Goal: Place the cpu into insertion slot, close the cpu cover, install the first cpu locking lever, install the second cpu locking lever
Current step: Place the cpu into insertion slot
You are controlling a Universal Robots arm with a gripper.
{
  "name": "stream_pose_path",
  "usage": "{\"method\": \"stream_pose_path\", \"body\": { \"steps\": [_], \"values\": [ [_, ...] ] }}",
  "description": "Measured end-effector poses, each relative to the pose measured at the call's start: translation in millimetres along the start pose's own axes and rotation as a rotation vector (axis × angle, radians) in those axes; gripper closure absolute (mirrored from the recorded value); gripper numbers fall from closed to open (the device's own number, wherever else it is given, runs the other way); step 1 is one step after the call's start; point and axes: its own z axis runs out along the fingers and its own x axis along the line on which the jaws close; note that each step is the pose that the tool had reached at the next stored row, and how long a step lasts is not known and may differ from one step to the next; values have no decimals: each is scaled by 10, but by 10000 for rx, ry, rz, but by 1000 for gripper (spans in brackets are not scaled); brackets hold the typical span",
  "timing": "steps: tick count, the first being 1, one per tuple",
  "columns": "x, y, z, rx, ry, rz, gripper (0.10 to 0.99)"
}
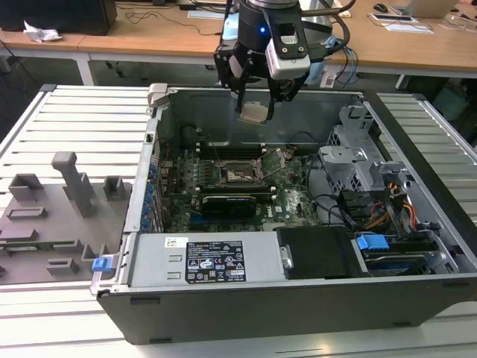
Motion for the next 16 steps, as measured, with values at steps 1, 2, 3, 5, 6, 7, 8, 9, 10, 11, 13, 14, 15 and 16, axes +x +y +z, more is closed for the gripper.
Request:
{"method": "stream_pose_path", "body": {
  "steps": [1, 2, 3, 5, 6, 7, 8, 9, 10, 11, 13, 14, 15, 16],
  "values": [
    [0, 0, 0, -1, -8, 96, 553],
    [0, 0, 0, -4, -20, 234, 553],
    [0, 0, 0, -7, -32, 361, 553],
    [0, 0, 1, -10, -47, 533, 553],
    [0, 0, 0, -11, -55, 610, 553],
    [0, 0, 0, -12, -60, 669, 553],
    [0, 0, 0, -13, -65, 725, 553],
    [0, 0, 0, -14, -71, 789, 553],
    [0, 0, 1, -16, -76, 857, 553],
    [0, 0, 1, -17, -82, 913, 553],
    [0, 0, 1, -19, -96, 1070, 553],
    [0, 0, 2, -23, -108, 1212, 553],
    [0, 0, 2, -24, -115, 1286, 553],
    [0, 0, 2, -25, -119, 1334, 553]
  ]
}}
